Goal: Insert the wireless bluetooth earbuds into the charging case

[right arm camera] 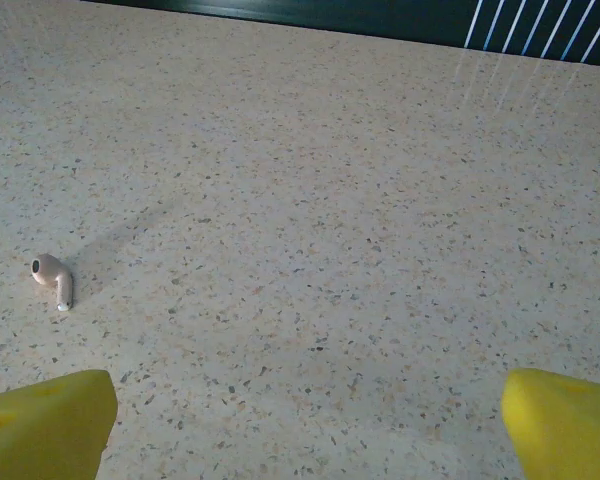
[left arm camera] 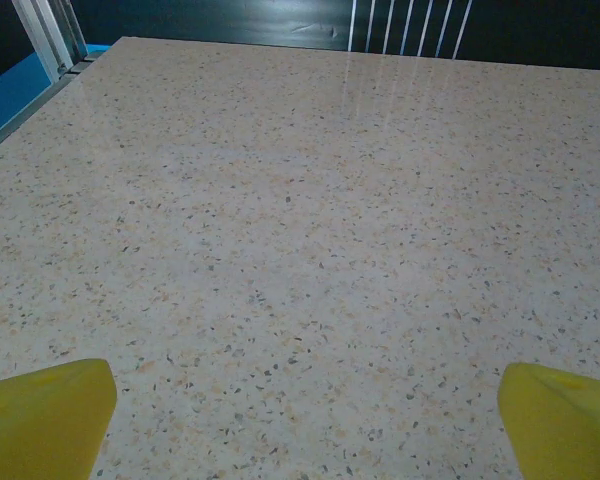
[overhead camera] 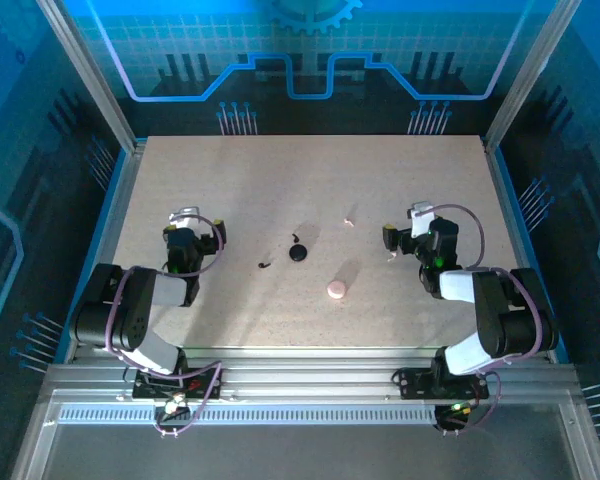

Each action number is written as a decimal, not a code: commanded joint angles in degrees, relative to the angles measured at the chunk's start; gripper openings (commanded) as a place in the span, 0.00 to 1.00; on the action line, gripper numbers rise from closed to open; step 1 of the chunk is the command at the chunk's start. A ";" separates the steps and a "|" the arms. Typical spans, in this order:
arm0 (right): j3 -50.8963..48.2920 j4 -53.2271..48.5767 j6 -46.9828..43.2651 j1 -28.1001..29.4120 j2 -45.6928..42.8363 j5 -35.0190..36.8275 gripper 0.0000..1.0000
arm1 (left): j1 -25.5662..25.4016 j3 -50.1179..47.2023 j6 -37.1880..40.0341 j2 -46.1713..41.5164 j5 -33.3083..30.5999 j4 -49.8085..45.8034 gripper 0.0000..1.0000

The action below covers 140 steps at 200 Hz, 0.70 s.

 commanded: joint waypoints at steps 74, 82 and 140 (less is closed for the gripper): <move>0.76 -0.31 0.67 -0.36 0.07 0.15 1.00 | 0.61 1.41 0.71 -0.22 4.47 -0.30 0.99; 0.76 -0.31 0.78 -0.36 0.08 0.10 1.00 | 0.61 1.63 1.18 -0.22 6.14 -0.84 0.99; 0.77 -0.31 0.77 -0.45 0.07 -0.06 1.00 | 0.70 1.94 1.65 -0.22 8.29 -1.42 0.99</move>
